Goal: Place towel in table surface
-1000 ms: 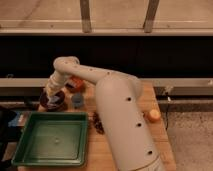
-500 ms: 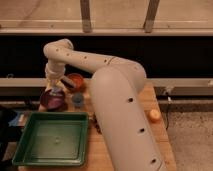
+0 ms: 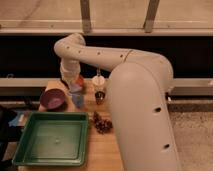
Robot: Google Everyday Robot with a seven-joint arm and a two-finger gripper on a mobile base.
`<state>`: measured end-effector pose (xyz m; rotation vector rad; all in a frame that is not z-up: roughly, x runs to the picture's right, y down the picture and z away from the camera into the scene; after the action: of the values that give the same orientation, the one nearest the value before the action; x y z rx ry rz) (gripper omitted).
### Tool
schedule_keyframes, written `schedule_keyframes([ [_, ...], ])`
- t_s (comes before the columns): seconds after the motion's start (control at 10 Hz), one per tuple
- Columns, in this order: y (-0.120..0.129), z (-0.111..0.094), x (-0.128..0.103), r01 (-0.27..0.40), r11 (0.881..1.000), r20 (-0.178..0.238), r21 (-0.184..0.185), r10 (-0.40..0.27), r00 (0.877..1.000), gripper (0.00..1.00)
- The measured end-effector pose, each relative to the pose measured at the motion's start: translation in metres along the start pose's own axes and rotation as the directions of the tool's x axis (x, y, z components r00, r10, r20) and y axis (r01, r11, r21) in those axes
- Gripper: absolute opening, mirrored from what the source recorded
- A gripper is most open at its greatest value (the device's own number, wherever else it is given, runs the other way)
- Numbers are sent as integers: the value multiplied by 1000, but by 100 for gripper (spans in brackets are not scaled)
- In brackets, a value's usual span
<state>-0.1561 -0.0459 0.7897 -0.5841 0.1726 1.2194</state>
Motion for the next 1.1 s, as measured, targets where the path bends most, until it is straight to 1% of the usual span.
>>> schedule_keyframes([
  [0.1,-18,-7,13,-42,998,-20,36,42,999,0],
  [0.2,-33,-13,23,-78,995,-32,62,80,996,0],
  [0.3,-54,-19,39,-126,987,-54,100,132,990,0],
  [0.4,-71,-23,55,-172,976,-77,130,183,980,0],
  [0.5,-83,-25,69,-204,967,-98,153,220,971,0],
  [0.6,-94,-27,87,-243,953,-123,179,267,956,0],
  [0.7,-104,-30,106,-294,934,-140,203,325,935,0],
  [0.8,-108,-31,111,-307,928,-145,209,340,929,0],
  [0.9,-108,-31,113,-310,927,-147,211,344,928,0],
  [1.1,-105,-30,112,-307,929,-147,207,340,929,0],
])
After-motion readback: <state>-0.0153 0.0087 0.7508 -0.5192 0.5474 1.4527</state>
